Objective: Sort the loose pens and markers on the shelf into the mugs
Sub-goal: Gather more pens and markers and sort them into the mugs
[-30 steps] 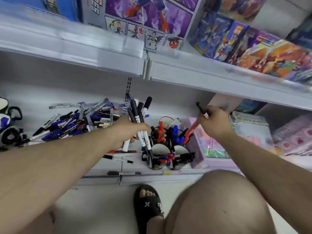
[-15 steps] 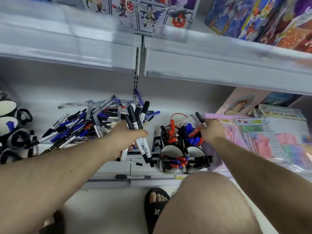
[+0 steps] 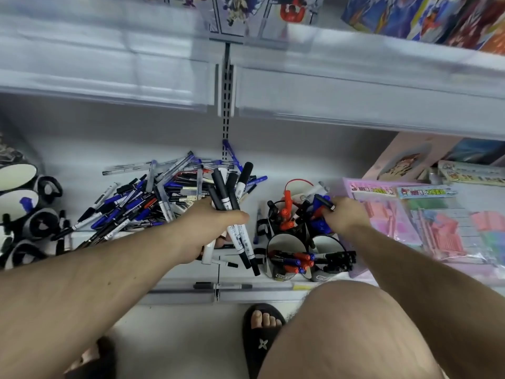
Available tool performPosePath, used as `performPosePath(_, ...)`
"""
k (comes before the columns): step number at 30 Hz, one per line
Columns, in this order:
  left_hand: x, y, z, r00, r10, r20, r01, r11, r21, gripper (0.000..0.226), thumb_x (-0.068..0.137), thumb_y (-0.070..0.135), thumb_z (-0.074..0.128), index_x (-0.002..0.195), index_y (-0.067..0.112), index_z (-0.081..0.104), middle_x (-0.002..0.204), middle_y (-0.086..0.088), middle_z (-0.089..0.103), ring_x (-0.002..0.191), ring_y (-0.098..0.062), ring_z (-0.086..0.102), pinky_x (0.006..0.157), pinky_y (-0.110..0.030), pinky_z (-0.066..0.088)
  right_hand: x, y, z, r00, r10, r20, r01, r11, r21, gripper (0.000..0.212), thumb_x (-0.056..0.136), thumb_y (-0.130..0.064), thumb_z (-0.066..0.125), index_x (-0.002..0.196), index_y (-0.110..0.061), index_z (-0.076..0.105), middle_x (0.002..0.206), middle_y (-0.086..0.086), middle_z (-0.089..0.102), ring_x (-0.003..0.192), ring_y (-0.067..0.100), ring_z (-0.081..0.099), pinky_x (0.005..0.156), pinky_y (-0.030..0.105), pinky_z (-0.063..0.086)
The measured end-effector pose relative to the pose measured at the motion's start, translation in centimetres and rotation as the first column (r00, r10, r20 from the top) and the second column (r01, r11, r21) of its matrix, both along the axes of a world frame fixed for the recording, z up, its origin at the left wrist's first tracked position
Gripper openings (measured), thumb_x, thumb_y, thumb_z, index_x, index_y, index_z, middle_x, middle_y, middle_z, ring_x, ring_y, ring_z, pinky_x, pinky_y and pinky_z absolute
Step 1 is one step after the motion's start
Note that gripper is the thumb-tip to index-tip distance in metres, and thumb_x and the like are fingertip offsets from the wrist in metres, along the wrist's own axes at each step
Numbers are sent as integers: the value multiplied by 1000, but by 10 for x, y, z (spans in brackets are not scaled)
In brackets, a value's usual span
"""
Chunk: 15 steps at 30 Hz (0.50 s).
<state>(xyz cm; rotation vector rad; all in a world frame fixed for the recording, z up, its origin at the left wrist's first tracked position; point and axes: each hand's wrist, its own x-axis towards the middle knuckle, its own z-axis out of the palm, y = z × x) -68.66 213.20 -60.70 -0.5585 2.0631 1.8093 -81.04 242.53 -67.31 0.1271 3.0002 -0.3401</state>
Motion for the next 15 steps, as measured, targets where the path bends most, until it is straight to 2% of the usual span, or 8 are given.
performPosePath(2,2,3,7,999,-29,-12,30,999,33,17,83,22,74,94,11,67,79,-7,69,62,-12,60,49,-21,44,6,-8,19,999,-9,-49,2,991,-135,17,89,-33,59,81,-18,63,68,3,63,69,25,63,57,27,41)
performPosePath(4,5,6,14,998,-48,-28,50,997,67,10,84,19,73,91,14,66,74,-1,67,59,-9,59,51,-21,44,15,-28,48,997,-22,-72,-1,950,-312,32,90,-42,58,71,-17,54,60,3,60,57,22,58,52,27,39)
performPosePath(7,9,9,24,994,-90,-64,97,989,111,16,86,17,72,100,13,67,83,-1,68,66,-8,60,53,-21,45,38,-65,99,997,56,62,-12,829,-560,48,94,-50,48,66,-11,55,55,6,63,42,19,47,51,28,40)
performPosePath(8,10,9,27,993,-97,-70,104,988,115,20,86,17,72,105,12,66,90,-2,69,73,-9,61,58,-22,47,49,-77,115,987,129,93,-55,825,-562,54,97,-49,45,64,-8,57,53,5,63,40,18,48,53,27,41)
performPosePath(10,15,7,34,992,-102,-79,111,986,124,28,85,19,73,111,12,66,100,-3,71,85,-13,60,69,-28,47,67,-97,138,955,271,120,-188,867,-462,63,99,-52,39,67,-4,65,53,4,61,48,16,53,58,28,40)
performPosePath(12,20,4,40,989,-109,-101,123,981,147,29,84,20,74,111,13,68,94,-2,72,83,-15,59,67,-29,45,83,-114,155,920,362,151,-278,873,-400,63,98,-57,36,77,-8,69,62,5,63,59,17,57,63,30,42)
performPosePath(14,26,-1,48,983,-117,-144,139,979,152,24,85,19,74,108,17,69,89,2,72,81,-14,58,62,-28,44,95,-126,168,881,427,202,-308,844,-440,56,98,-58,37,82,-14,68,75,5,69,63,17,56,65,29,44)
performPosePath(15,28,-4,51,979,-119,-164,143,978,150,23,86,18,72,108,20,70,94,2,74,83,-13,58,64,-28,44,101,-130,173,855,461,237,-310,821,-478,51,99,-56,39,81,-16,66,74,3,69,59,16,52,61,28,42)
